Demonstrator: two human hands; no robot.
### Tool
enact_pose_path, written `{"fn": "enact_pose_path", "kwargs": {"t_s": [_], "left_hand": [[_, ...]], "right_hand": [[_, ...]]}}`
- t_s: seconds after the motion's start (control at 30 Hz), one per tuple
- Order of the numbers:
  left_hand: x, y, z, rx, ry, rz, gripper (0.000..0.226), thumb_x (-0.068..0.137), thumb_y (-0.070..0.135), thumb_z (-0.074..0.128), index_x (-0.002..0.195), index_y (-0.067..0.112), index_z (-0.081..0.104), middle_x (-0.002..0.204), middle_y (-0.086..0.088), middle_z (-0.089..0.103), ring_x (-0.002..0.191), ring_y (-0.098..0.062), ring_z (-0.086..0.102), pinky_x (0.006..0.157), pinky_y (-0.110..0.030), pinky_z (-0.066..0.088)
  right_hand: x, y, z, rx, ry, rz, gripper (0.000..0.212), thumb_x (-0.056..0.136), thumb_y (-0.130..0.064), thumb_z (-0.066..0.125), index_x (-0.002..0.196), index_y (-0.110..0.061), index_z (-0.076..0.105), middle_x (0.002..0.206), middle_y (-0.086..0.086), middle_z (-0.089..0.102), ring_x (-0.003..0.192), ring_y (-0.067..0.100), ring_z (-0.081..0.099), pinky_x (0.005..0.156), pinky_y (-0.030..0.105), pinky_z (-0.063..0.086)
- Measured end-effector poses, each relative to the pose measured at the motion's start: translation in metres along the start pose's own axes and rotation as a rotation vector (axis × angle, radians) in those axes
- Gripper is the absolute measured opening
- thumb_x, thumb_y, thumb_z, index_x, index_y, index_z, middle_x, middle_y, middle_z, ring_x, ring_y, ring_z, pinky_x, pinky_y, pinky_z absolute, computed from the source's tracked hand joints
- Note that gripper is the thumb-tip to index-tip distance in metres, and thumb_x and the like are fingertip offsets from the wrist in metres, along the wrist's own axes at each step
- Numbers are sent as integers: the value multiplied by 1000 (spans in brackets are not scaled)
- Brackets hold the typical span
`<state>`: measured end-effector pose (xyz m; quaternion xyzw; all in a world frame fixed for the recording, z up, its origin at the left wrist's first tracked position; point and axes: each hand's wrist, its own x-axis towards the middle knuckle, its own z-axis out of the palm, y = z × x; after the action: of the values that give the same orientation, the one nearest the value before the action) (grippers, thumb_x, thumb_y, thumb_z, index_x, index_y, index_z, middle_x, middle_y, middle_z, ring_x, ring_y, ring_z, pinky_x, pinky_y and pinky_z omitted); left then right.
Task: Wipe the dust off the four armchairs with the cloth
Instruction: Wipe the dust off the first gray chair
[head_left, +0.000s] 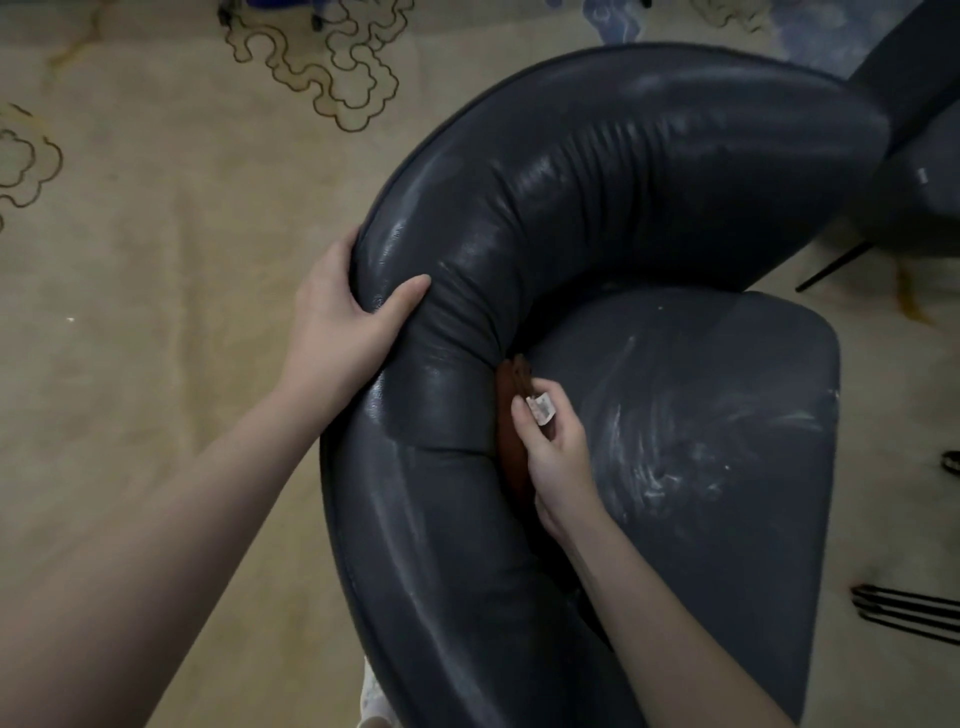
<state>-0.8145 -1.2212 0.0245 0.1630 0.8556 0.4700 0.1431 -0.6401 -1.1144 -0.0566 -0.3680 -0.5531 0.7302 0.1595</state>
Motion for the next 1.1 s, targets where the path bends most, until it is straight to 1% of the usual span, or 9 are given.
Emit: {"fn": "enact_pose_path", "kwargs": {"t_s": [0.13,0.23,0.33,0.43,0.53,0.63,0.77,0.93,1.1], "left_hand": [[1,-2,-3,-94,-47,-8,65,84,49,72,139,24,49,131,11,58,119,-1,55,102,-21,43],[-2,-2,-8,-242,-80,-54,57,90,41,69,139,22,50,123,16,59,109,11,55,91,-10,46],[-2,-5,-14,-344,-110,-91,55,92,33,67,142,20,49,124,11,60,104,8,59,82,-9,48],[-4,-8,-21,-411,-155,-124,54,93,27,67,143,21,48,126,7,61,99,6,62,77,-10,49],[-12,-16,-29,-440,-177,-130,50,93,24,67,141,22,52,129,5,60,105,0,62,82,-14,50],[-27,-26,-37,-494,-190,-148,38,96,23,63,132,31,56,126,13,62,112,-2,61,94,-25,50],[-44,-34,-41,-618,-205,-203,33,100,13,54,128,30,57,112,24,67,103,6,63,75,-15,51],[-47,-45,-44,-670,-249,-220,38,99,5,52,126,31,57,111,18,69,102,1,65,75,-17,51],[-47,-54,-44,-739,-285,-217,43,94,9,60,132,28,56,128,6,66,119,-17,62,96,-34,51]], "right_hand": [[-4,-27,14,-212,31,-225,11,94,-9,61,105,-12,63,98,-1,67,91,6,62,85,20,46],[-7,-45,31,-364,29,-389,17,91,-14,61,106,-6,64,100,6,68,95,13,64,87,23,47],[-14,-60,49,-537,-7,-531,16,89,-7,63,105,-7,65,101,2,66,96,12,62,87,18,45],[-35,-64,54,-685,-77,-650,19,85,-3,63,103,-8,65,101,-2,65,94,22,61,85,33,49],[-65,-61,55,-758,-128,-678,18,84,-3,59,101,-9,64,101,-7,64,92,22,59,81,37,49],[-74,-62,54,-758,-88,-698,20,87,-3,58,105,-8,66,105,-10,62,95,21,60,86,31,48],[-44,-80,70,-782,63,-700,20,89,-4,62,108,-6,69,111,0,68,100,22,61,92,21,44],[-34,-87,87,-1012,-199,-708,22,93,-13,56,111,-16,69,118,-7,68,93,23,55,83,37,47],[-57,-88,69,-1065,-530,-761,31,87,-1,53,109,-15,70,117,-7,68,94,28,56,75,45,50]]}}
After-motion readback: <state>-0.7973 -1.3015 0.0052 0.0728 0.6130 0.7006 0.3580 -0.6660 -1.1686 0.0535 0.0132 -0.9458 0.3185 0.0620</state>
